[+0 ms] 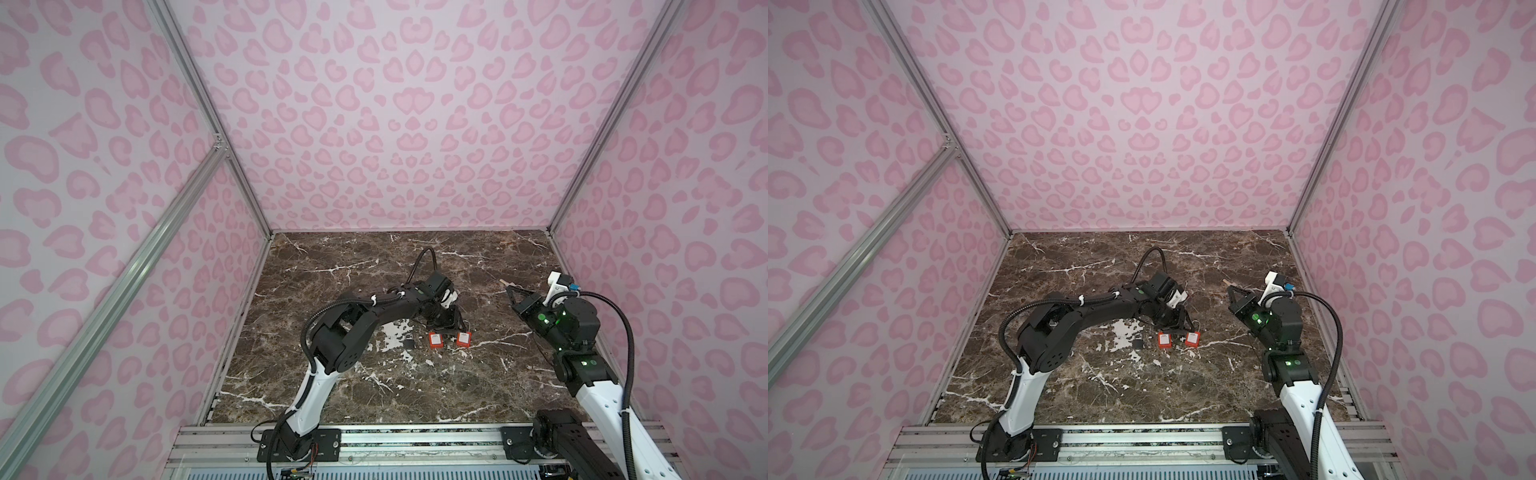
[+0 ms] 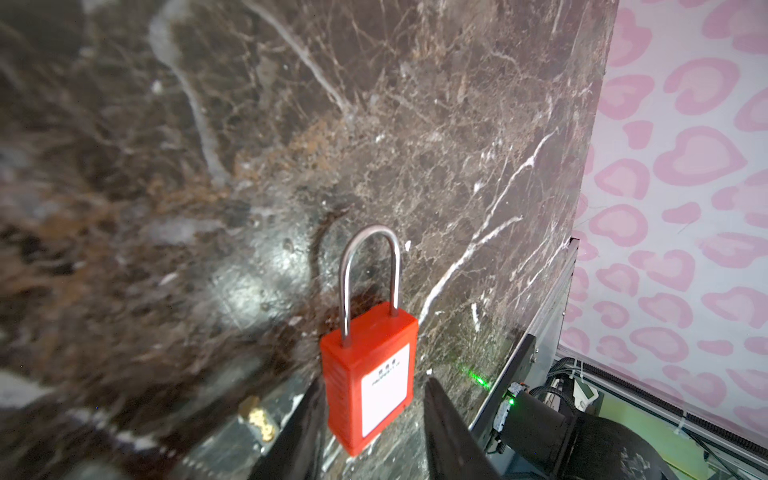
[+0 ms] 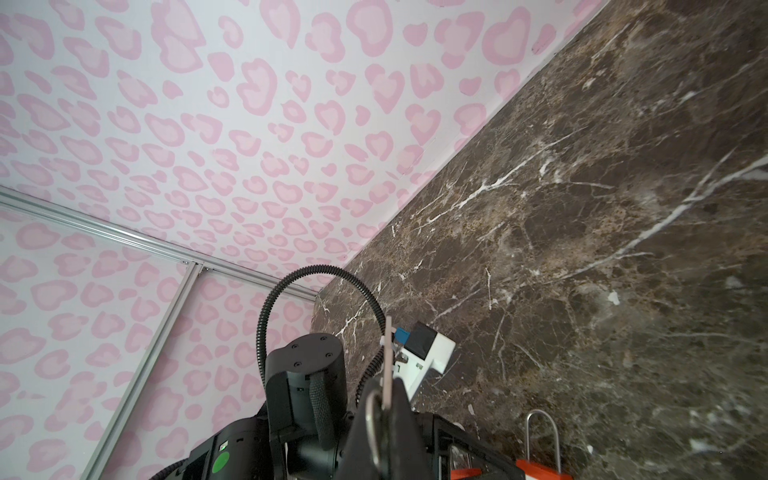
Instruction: Lock with the key
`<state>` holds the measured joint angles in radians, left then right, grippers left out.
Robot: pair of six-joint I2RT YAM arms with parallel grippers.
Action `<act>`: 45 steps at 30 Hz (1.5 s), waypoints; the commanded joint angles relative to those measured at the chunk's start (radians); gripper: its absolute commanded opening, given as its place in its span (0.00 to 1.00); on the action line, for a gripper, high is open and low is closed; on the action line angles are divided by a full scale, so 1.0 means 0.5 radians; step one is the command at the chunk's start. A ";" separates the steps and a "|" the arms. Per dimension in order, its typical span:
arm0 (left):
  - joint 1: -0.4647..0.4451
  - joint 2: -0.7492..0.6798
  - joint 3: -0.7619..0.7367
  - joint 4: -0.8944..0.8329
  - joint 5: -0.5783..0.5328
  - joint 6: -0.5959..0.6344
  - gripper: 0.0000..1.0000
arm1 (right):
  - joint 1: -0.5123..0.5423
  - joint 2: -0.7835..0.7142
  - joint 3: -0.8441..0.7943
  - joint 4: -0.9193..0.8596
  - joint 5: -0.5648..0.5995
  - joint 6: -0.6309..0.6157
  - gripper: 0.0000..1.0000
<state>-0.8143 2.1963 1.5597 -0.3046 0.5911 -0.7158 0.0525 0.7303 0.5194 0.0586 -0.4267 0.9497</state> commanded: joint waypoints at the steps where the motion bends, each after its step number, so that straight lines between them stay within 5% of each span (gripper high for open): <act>1: 0.010 -0.057 -0.020 -0.008 -0.029 -0.013 0.41 | 0.002 -0.012 -0.022 -0.024 0.009 0.002 0.00; 15: 0.094 -0.324 -0.068 0.021 -0.075 -0.001 0.42 | 0.047 -0.031 -0.424 -0.136 0.223 0.345 0.00; 26: 0.173 -0.453 -0.167 0.030 -0.077 0.008 0.43 | 0.433 0.135 -0.614 0.034 0.519 0.504 0.00; 45: 0.176 -0.463 -0.189 0.038 -0.058 0.014 0.45 | 0.610 0.652 -0.634 0.535 0.446 0.625 0.00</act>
<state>-0.7277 1.9816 1.4704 -0.3023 0.5541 -0.7151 0.3504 1.0290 0.1982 0.2447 -0.1917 1.2533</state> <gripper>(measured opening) 0.446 0.049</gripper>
